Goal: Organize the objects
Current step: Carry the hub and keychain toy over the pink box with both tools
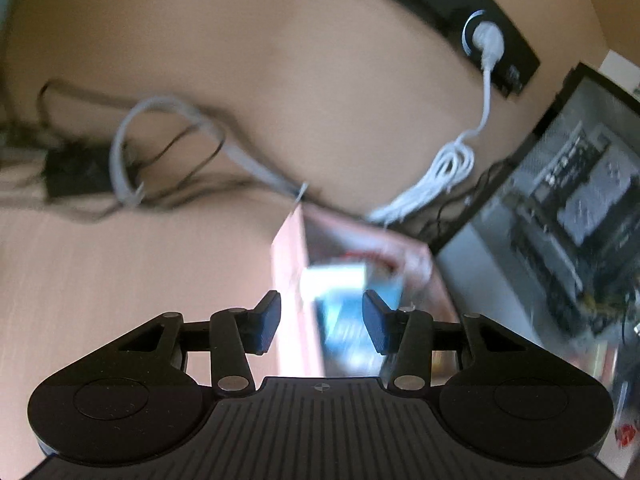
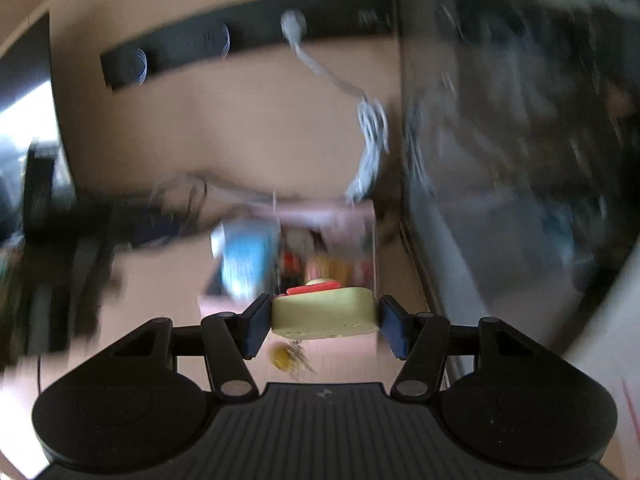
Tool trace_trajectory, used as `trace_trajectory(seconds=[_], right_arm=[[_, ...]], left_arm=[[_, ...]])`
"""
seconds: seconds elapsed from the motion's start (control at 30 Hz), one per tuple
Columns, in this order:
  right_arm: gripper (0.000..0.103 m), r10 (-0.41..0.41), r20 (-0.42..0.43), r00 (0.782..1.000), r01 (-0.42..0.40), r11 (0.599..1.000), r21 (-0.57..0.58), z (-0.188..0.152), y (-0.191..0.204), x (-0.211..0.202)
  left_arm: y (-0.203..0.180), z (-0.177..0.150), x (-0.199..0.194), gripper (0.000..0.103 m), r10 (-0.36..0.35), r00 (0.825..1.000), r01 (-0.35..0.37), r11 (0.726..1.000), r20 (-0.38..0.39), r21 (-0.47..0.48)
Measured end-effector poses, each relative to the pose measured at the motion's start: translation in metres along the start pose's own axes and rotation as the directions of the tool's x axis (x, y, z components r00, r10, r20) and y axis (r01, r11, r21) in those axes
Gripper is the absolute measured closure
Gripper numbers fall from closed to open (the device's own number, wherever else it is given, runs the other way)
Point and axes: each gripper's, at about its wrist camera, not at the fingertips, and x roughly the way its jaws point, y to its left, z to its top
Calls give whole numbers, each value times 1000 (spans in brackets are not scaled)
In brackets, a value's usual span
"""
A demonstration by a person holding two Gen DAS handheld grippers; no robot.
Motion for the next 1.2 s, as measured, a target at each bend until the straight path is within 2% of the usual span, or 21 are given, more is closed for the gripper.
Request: trace_trajectory(seconds=[0.13, 0.2, 0.27, 0.3, 0.37, 0.6, 0.7, 0.77, 0.87, 0.97, 1.03, 1.13, 1.2], right_arm=[[45, -57, 103, 993, 57, 998, 4, 49, 8, 33], [44, -71, 69, 995, 67, 996, 52, 67, 6, 57], [41, -41, 34, 999, 35, 988, 152, 74, -3, 63], [40, -23, 33, 999, 16, 983, 185, 74, -7, 60], [29, -18, 39, 999, 9, 978, 206, 67, -11, 51], [29, -56, -24, 998, 58, 995, 85, 25, -10, 32], [30, 30, -81, 996, -18, 989, 150, 15, -12, 45], [40, 113, -107, 988, -89, 974, 209, 16, -8, 61], [50, 224, -157, 962, -164, 931, 326, 25, -3, 96], [51, 313, -177, 933, -229, 896, 380, 39, 9, 136], [52, 278, -208, 938, -192, 914, 357, 47, 24, 162], [52, 205, -291, 935, -114, 947, 300, 50, 46, 200], [52, 176, -313, 933, -95, 962, 258, 49, 55, 213]], left_arm=[[9, -34, -8, 55, -26, 996, 25, 1000, -85, -12], [14, -43, -11, 56, -36, 994, 34, 999, -104, -19], [20, -43, -12, 56, -43, 993, 39, 999, -109, -37], [24, -40, -12, 56, -45, 993, 40, 998, -106, -46], [30, -31, -12, 56, -37, 995, 31, 997, -90, -70], [23, 14, 5, 56, -30, 1000, 31, 990, 8, -138], [14, 23, 7, 56, -7, 999, 13, 987, 35, -163], [7, 24, 1, 56, 6, 999, 0, 992, 44, -126], [5, 13, -19, 56, 46, 998, -43, 997, 40, -64], [7, -4, -38, 56, 20, 999, -19, 1000, 31, -23], [10, -15, -48, 56, 60, 998, -59, 998, 30, -28], [22, -28, -53, 57, 37, 999, -39, 998, -24, -57], [29, -35, -62, 57, 61, 998, -62, 997, -21, -48]])
